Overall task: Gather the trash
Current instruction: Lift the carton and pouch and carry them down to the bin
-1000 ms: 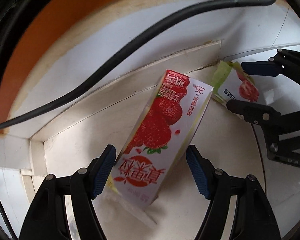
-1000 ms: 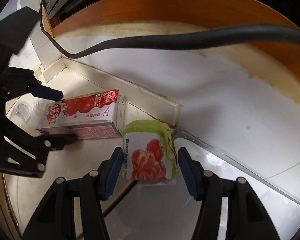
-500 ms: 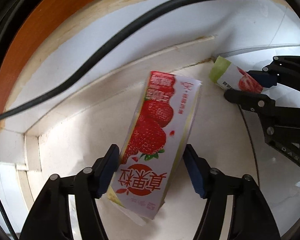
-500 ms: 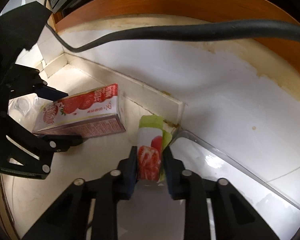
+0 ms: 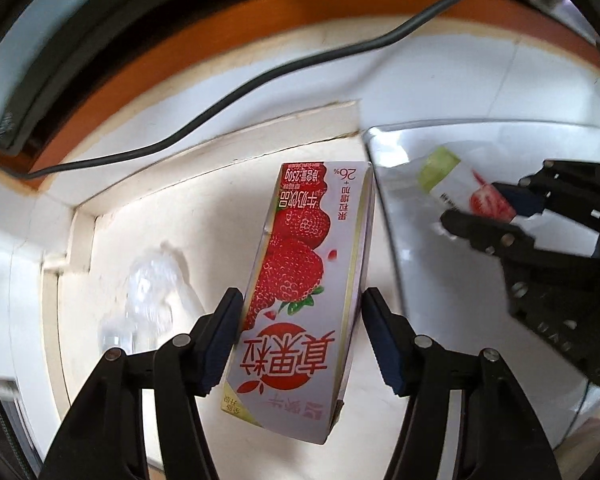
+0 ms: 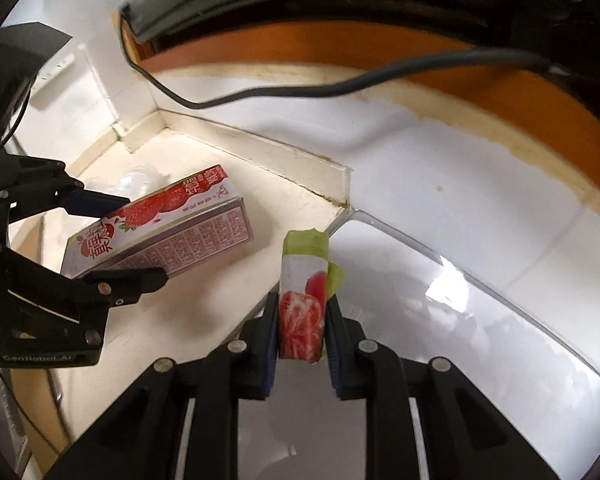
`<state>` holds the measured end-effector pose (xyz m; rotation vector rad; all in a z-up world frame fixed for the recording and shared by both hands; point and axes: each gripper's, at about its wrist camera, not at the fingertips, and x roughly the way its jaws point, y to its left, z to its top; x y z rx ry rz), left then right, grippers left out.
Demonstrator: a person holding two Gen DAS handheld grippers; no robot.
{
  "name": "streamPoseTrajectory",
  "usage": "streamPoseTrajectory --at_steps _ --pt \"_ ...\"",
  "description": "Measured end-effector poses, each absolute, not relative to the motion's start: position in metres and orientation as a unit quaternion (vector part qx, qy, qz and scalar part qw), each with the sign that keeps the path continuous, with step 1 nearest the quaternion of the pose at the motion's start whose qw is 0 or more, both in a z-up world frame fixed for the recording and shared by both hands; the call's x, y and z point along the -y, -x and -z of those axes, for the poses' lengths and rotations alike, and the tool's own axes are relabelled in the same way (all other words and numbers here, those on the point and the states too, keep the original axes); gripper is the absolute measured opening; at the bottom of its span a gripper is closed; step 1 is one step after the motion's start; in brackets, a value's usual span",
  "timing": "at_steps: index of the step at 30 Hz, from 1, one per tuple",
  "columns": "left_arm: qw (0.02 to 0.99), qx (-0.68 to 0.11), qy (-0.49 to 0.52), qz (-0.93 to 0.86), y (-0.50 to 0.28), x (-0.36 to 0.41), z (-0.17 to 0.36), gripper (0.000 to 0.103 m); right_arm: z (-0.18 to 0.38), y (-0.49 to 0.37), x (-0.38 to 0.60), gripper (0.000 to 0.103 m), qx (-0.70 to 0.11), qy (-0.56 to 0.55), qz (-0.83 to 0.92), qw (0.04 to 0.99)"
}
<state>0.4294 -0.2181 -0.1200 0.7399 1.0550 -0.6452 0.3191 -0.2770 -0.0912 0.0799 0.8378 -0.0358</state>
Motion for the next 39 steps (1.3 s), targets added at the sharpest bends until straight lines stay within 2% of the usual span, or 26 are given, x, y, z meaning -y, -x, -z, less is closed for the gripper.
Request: streamPoseTrajectory --at_steps 21,31,39 --pt "0.799 -0.496 -0.245 0.235 -0.274 0.169 0.046 0.059 0.038 -0.196 0.260 0.020 -0.379 -0.025 -0.067 0.923" --pt "0.815 -0.486 -0.192 0.251 -0.160 0.114 0.005 0.059 0.013 -0.096 0.223 0.020 -0.364 -0.017 -0.056 0.930" --pt "0.816 -0.482 -0.180 0.262 -0.070 0.072 0.001 0.059 0.021 -0.014 0.180 0.020 -0.369 -0.016 -0.054 0.928"
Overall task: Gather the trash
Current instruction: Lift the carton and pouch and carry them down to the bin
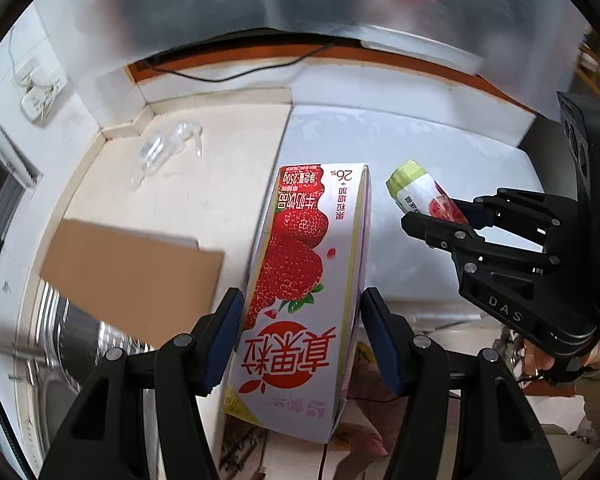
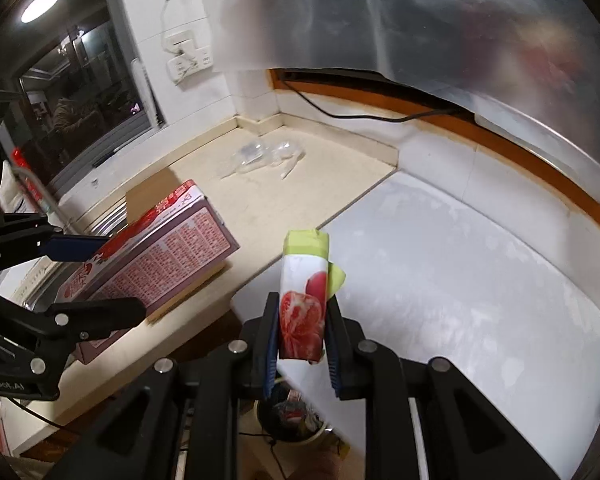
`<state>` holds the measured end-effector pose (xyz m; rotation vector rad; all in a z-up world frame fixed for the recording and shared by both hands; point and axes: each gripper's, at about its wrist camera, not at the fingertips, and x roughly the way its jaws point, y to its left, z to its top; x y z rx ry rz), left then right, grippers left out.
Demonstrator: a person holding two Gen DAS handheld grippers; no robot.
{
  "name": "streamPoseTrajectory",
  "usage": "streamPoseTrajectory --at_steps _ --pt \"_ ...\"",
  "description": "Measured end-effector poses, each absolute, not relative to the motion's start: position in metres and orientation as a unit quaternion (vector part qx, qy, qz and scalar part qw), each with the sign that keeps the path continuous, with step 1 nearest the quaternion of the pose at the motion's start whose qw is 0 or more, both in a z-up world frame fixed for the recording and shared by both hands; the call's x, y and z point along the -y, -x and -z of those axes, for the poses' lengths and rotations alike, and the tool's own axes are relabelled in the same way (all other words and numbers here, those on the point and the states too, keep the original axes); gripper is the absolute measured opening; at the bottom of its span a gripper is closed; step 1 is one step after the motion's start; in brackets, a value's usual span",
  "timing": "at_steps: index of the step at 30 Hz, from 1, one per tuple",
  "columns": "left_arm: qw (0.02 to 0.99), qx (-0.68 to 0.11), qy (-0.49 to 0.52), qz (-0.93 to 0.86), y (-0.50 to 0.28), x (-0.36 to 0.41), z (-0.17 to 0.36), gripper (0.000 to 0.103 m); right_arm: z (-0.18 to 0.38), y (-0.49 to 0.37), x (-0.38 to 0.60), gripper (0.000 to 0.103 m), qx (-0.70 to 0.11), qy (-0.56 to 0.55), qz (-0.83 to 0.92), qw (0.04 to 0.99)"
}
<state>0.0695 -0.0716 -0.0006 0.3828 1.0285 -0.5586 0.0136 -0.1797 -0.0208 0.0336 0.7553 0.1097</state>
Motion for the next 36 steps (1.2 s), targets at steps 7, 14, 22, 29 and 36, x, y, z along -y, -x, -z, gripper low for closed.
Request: streamPoseTrajectory --at_steps 7,14,22,29,36 --pt "0.801 -0.502 -0.186 0.267 -0.010 0.049 0.029 0.059 0.048 0.041 0.153 0.020 -0.390 -0.029 -0.050 0.919" --pt "0.794 -0.519 -0.189 0.251 0.028 0.033 0.064 0.059 0.099 0.071 0.134 0.020 -0.441 -0.026 -0.066 0.895" --pt "0.803 -0.527 -0.174 0.215 0.039 0.033 0.146 0.059 0.182 0.063 0.131 0.020 -0.487 -0.040 -0.079 0.869" --pt "0.796 -0.563 -0.146 0.167 0.030 0.043 0.275 0.059 0.289 0.038 0.134 0.020 -0.507 -0.034 -0.099 0.855" --pt "0.794 -0.581 -0.114 0.137 0.009 0.041 0.395 0.059 0.405 0.001 0.136 0.021 -0.548 -0.008 -0.111 0.829"
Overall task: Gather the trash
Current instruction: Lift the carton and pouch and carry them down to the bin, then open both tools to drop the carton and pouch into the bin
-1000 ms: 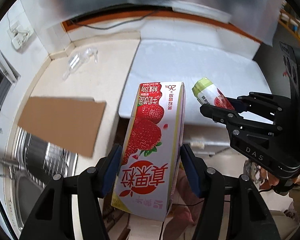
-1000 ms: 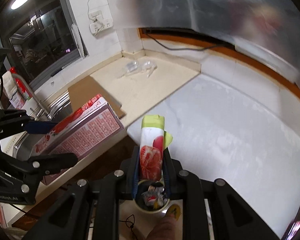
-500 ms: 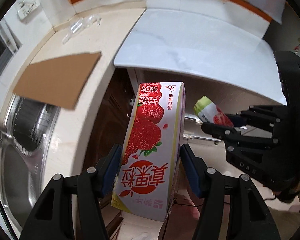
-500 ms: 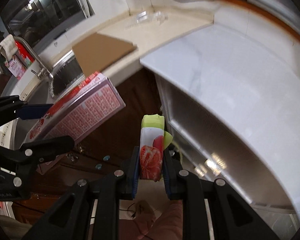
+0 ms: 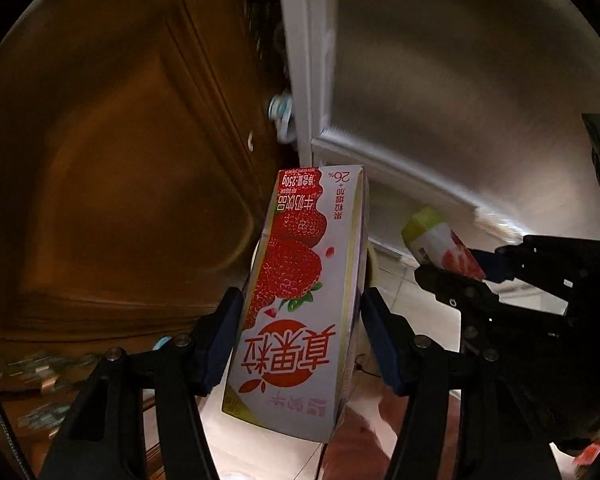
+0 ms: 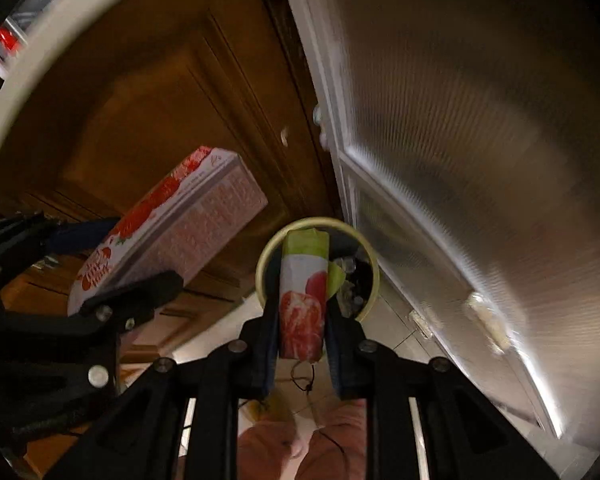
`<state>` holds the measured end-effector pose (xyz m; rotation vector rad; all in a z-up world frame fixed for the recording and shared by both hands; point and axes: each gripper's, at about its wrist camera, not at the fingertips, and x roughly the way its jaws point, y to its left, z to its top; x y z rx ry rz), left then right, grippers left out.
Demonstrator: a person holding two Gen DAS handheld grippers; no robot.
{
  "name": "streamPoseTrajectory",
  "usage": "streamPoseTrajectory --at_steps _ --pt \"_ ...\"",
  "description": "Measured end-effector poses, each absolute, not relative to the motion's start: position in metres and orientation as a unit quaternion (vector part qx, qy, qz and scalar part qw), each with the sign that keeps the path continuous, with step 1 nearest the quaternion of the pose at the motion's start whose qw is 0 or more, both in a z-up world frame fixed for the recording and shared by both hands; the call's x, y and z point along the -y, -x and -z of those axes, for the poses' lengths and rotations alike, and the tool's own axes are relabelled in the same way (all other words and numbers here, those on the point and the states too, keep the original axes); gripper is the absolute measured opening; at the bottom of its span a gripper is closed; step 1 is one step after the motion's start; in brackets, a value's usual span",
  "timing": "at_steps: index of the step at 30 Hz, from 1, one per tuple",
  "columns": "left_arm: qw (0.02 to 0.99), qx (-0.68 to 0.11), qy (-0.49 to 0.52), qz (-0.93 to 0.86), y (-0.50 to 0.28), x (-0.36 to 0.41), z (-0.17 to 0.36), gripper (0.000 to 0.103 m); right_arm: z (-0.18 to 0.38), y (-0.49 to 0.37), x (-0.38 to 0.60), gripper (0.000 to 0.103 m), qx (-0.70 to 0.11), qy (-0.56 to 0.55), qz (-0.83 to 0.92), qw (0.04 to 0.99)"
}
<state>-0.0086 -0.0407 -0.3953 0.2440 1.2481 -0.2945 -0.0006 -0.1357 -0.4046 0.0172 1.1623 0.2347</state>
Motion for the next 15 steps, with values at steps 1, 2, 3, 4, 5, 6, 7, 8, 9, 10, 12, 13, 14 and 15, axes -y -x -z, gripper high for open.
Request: streamPoseTrajectory --at_steps 1,2,3,4,5,6,7,8,9,10,12,13,14,15 --pt "0.795 -0.581 -0.109 0.134 0.005 0.040 0.407 0.059 0.423 -0.007 0.135 0.021 -0.551 -0.005 -0.112 0.827" --pt "0.795 -0.582 -0.105 0.132 0.002 0.039 0.419 0.059 0.437 -0.012 0.135 0.021 -0.554 -0.003 -0.113 0.825" --pt "0.794 -0.585 -0.100 0.131 -0.003 0.037 0.437 0.059 0.452 -0.019 0.134 0.021 -0.557 0.000 -0.114 0.823" --pt "0.793 -0.587 -0.097 0.130 -0.007 0.036 0.448 0.059 0.464 -0.024 0.133 0.022 -0.560 0.002 -0.116 0.821" --pt "0.790 -0.592 -0.092 0.129 -0.011 0.034 0.463 0.060 0.478 -0.031 0.132 0.022 -0.562 0.005 -0.117 0.819" --pt "0.786 -0.598 -0.088 0.129 -0.022 0.030 0.475 0.060 0.490 -0.037 0.129 0.024 -0.565 0.007 -0.119 0.817" --pt "0.784 -0.601 -0.085 0.127 -0.023 0.029 0.485 0.060 0.500 -0.042 0.128 0.028 -0.567 0.008 -0.119 0.815" --pt "0.783 -0.604 -0.082 0.124 -0.025 0.026 0.497 0.060 0.508 -0.050 0.127 0.032 -0.569 0.010 -0.118 0.813" --pt "0.782 -0.606 -0.081 0.123 -0.027 0.023 0.502 0.060 0.519 -0.057 0.126 0.034 -0.572 0.009 -0.116 0.812" --pt "0.778 -0.611 -0.079 0.122 -0.029 0.020 0.511 0.060 0.526 -0.060 0.127 0.038 -0.574 0.007 -0.114 0.811" --pt "0.774 -0.618 -0.072 0.119 -0.033 0.015 0.522 0.063 0.539 -0.064 0.128 0.044 -0.576 0.002 -0.110 0.810" --pt "0.772 -0.622 -0.069 0.115 -0.033 0.012 0.528 0.063 0.544 -0.067 0.129 0.045 -0.576 -0.002 -0.110 0.810" --pt "0.770 -0.625 -0.066 0.109 -0.034 0.009 0.533 0.063 0.547 -0.068 0.129 0.046 -0.576 -0.006 -0.108 0.810" --pt "0.768 -0.628 -0.065 0.104 -0.034 0.007 0.536 0.063 0.549 -0.069 0.130 0.046 -0.576 -0.008 -0.105 0.811"
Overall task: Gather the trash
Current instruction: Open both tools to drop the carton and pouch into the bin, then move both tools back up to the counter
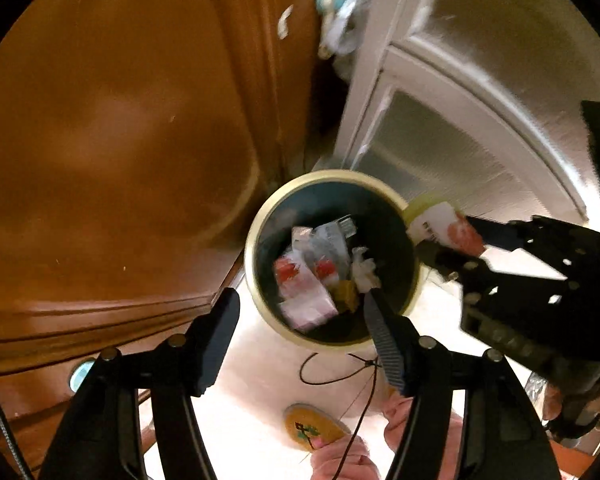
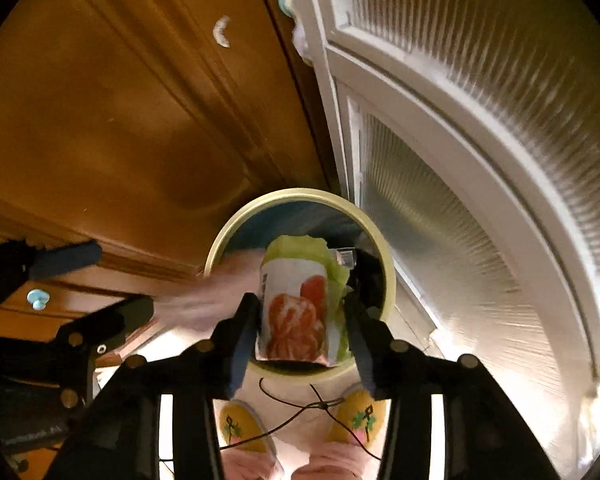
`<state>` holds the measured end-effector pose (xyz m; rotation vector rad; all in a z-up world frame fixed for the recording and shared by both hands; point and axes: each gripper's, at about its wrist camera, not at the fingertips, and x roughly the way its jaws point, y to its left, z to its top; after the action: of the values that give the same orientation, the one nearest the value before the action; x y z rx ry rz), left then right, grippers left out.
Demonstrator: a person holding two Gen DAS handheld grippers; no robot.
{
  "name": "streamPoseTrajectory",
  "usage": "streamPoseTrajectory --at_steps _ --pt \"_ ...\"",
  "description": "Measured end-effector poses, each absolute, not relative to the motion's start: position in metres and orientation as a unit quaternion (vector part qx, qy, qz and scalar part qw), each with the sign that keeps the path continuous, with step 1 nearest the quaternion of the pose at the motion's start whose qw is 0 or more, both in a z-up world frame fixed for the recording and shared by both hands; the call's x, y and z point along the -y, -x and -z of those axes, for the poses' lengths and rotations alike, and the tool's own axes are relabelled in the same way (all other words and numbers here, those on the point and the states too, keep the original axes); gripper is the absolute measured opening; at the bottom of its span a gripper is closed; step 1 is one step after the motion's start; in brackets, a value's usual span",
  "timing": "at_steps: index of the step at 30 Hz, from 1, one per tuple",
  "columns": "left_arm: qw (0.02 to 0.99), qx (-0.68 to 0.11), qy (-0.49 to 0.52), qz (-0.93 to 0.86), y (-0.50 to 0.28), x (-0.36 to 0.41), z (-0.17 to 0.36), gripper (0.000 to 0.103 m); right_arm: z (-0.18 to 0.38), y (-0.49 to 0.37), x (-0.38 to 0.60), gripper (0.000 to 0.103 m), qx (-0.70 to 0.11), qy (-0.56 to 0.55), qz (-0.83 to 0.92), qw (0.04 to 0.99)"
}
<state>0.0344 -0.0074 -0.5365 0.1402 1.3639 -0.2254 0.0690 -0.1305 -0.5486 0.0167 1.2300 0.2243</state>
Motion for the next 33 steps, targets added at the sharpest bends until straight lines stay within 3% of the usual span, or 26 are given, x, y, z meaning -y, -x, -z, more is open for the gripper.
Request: streamPoseTrajectory --at_steps 7,11,14,20,28,33 --pt "0.763 -0.636 -0.060 0.096 -0.044 -0.003 0.538 0.063 0.543 -0.059 0.141 0.049 -0.579 -0.018 -0.094 0.809" --pt "0.769 -0.629 -0.060 0.101 -0.043 -0.003 0.521 0.063 0.534 -0.057 0.144 0.051 -0.581 -0.025 -0.098 0.808" --pt "0.774 -0.623 -0.058 0.101 -0.042 -0.004 0.507 0.063 0.529 -0.063 0.143 0.059 -0.578 -0.027 -0.105 0.809" --pt "0.775 -0.622 -0.051 0.097 -0.040 -0.009 0.487 0.063 0.510 -0.059 0.140 0.060 -0.567 -0.021 -0.105 0.817" --pt "0.777 -0.622 -0.040 0.093 -0.027 -0.011 0.438 0.063 0.463 -0.049 0.133 0.060 -0.563 -0.032 -0.099 0.820" --pt "0.784 -0.611 -0.039 0.097 -0.014 -0.010 0.380 0.063 0.410 -0.036 0.136 0.060 -0.559 -0.039 -0.102 0.822"
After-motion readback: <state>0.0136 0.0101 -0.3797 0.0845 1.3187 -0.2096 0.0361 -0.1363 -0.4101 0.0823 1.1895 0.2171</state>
